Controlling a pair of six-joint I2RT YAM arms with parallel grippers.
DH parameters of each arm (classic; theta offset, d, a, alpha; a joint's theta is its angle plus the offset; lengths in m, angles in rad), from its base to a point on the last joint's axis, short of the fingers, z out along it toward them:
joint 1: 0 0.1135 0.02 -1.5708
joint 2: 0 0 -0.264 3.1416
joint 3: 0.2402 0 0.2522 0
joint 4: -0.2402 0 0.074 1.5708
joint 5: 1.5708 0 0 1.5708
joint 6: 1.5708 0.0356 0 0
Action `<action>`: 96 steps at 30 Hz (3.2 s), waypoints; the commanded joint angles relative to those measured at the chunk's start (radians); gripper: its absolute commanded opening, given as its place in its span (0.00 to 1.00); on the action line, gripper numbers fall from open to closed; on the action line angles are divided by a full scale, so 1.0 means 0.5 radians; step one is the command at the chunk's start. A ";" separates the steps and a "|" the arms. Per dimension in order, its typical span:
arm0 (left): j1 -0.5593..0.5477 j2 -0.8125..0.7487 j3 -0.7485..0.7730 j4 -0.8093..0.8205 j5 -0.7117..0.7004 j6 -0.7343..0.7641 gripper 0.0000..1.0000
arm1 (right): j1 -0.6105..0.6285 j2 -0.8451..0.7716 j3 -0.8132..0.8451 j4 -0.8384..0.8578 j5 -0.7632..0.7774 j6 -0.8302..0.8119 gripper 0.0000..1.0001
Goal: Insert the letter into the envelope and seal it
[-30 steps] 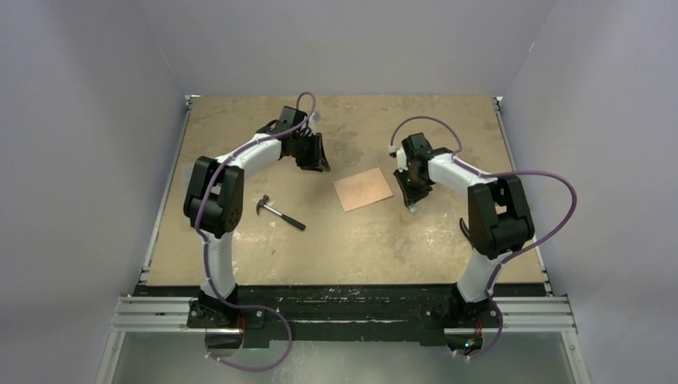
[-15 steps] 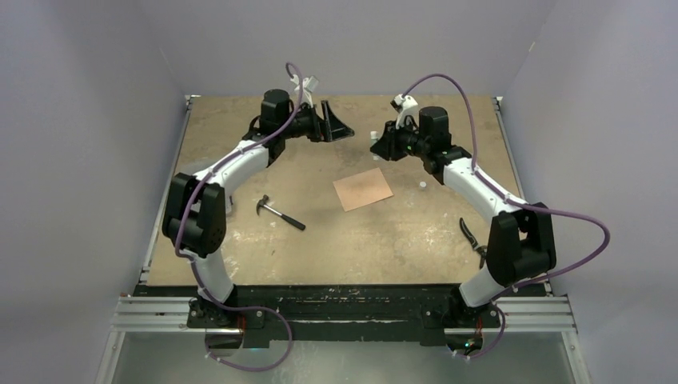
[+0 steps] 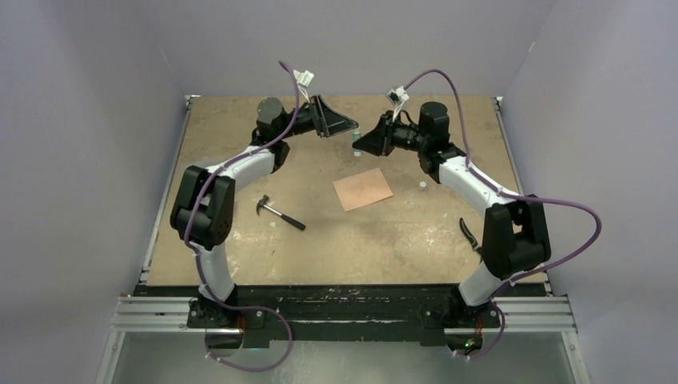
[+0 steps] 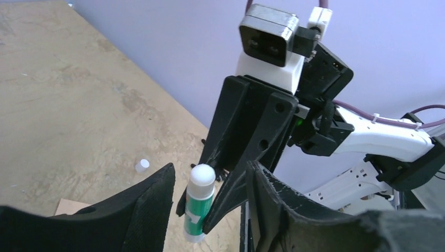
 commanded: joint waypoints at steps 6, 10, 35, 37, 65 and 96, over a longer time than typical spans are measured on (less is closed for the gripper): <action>-0.021 0.082 -0.040 0.367 0.144 -0.173 0.42 | 0.000 0.069 0.036 0.290 -0.180 0.204 0.03; -0.022 0.091 -0.068 0.372 0.157 -0.170 0.44 | -0.002 0.094 0.045 0.331 -0.184 0.231 0.03; 0.006 0.052 0.110 0.269 -0.046 -0.272 0.00 | -0.003 0.007 -0.185 0.592 -0.147 0.275 0.47; 0.006 0.054 0.101 0.306 -0.033 -0.294 0.00 | -0.003 0.000 -0.196 0.641 -0.112 0.307 0.40; -0.013 0.014 -0.040 0.464 0.018 -0.314 0.42 | -0.003 0.041 -0.095 0.915 -0.075 0.530 0.12; -0.031 -0.104 0.231 0.485 -0.632 -0.640 0.00 | -0.011 -0.162 -0.286 1.689 0.497 1.964 0.72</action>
